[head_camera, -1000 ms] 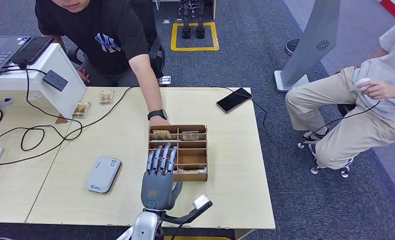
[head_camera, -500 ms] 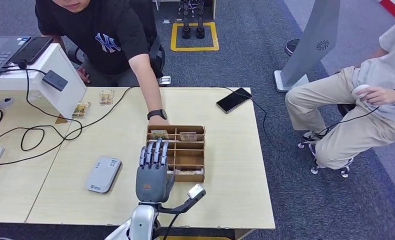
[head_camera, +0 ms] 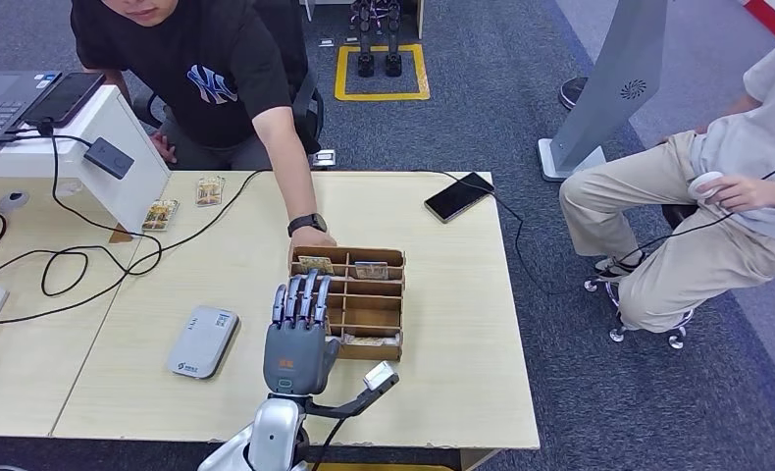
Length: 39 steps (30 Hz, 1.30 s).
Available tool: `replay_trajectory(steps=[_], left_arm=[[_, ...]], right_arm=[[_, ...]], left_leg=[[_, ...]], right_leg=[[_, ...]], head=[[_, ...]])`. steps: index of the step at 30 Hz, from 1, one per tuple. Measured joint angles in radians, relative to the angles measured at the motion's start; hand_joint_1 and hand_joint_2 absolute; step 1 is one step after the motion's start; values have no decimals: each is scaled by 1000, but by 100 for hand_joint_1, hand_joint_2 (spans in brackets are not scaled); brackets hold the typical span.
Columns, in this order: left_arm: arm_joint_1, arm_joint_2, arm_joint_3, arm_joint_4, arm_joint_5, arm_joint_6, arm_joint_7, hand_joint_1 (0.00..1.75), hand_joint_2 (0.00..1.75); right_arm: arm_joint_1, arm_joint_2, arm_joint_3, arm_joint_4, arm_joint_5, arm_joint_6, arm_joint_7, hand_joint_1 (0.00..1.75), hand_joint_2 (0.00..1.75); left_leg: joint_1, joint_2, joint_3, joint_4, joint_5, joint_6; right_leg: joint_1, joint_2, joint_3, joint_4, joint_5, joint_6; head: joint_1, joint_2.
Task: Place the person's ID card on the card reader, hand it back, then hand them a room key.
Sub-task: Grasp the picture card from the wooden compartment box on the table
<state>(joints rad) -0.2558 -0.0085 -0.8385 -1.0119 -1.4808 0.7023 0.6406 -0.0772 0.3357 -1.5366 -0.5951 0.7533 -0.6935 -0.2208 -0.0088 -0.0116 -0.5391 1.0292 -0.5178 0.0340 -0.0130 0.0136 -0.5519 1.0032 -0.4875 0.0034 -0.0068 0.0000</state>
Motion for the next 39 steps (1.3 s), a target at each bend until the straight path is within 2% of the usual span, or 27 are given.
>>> replay_trajectory(steps=[20, 31, 33, 36, 39], left_arm=[[-10, 18, 0, 14, 0, 4, 47, 0, 175], [-7, 45, 0, -10, 0, 7, 53, 0, 175], [-7, 49, 0, -11, 0, 6, 53, 9, 175], [-7, 53, 0, -13, 0, 6, 53, 36, 175], [-6, 54, 0, -12, 0, 6, 53, 49, 175]], right_arm=[[0, 0, 0, 0, -10, 0, 4, 0, 175], [0, 0, 0, 0, -19, 0, 2, 0, 175], [0, 0, 0, 0, -23, 0, -3, 0, 175], [0, 0, 0, 0, -22, 0, -3, 0, 175], [0, 0, 0, 0, -15, 0, 2, 0, 175]], left_leg=[[0, 0, 1, 0, 0, 0], [0, 0, 2, 0, 0, 0], [0, 0, 1, 0, 0, -1], [0, 0, 1, 0, 0, 0], [0, 0, 1, 0, 0, 0]], right_leg=[[0, 0, 2, 0, 0, 0], [0, 0, 2, 0, 0, 0], [0, 0, 2, 0, 0, 0], [0, 0, 2, 0, 0, 0], [0, 0, 2, 0, 0, 0]], head=[[0, 0], [0, 0], [0, 0], [0, 0], [0, 0]])
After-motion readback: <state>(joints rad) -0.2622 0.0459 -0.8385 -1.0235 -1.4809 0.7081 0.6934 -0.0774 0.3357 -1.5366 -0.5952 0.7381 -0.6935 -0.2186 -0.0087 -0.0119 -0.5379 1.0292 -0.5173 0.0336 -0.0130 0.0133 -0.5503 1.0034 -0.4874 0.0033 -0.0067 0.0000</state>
